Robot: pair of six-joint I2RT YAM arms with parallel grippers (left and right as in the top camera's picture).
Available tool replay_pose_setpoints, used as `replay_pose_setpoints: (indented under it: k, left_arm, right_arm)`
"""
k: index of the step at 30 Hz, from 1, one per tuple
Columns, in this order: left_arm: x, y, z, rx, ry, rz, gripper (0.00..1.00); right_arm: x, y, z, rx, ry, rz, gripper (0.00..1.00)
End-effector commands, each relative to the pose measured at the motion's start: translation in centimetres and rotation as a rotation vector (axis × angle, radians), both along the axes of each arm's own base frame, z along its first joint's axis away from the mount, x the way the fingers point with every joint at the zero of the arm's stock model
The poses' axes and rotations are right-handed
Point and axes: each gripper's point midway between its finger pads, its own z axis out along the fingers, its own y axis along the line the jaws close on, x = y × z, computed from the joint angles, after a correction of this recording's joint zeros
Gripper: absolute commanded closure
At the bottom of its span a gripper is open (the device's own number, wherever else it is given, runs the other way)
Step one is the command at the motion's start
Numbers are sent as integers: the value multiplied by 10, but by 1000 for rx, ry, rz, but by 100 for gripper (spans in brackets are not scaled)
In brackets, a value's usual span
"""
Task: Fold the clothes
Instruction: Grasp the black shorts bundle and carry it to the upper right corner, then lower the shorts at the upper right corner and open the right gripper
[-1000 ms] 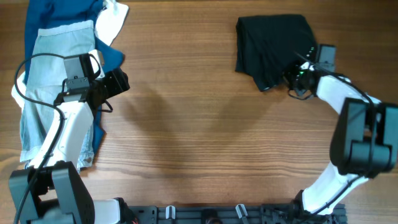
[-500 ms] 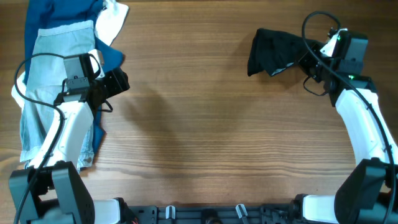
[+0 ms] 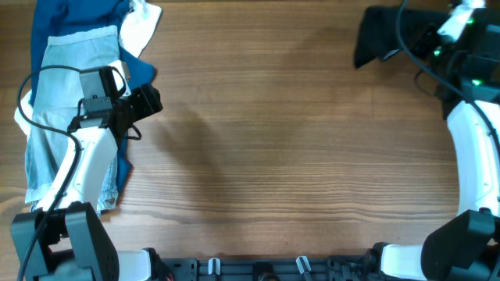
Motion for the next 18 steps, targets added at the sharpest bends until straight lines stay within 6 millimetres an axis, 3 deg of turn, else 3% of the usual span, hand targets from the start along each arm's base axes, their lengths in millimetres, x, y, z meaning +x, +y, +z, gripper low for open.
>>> replay_pose_setpoints:
  k: [1, 11, 14, 18]
  left_arm:
    - [4, 0, 6, 10, -29, -14, 21]
    - [7, 1, 8, 12, -43, -14, 20]
    - [7, 1, 8, 12, -43, -14, 21]
    - [7, 1, 8, 12, -43, -14, 22]
  right_arm:
    - [1, -24, 38, -116, -106, -9, 96]
    - [49, -31, 7, -115, -263, 239, 96]
    - [66, -41, -9, -62, -301, 247, 96]
    - [83, -49, -48, -17, -279, 245, 96]
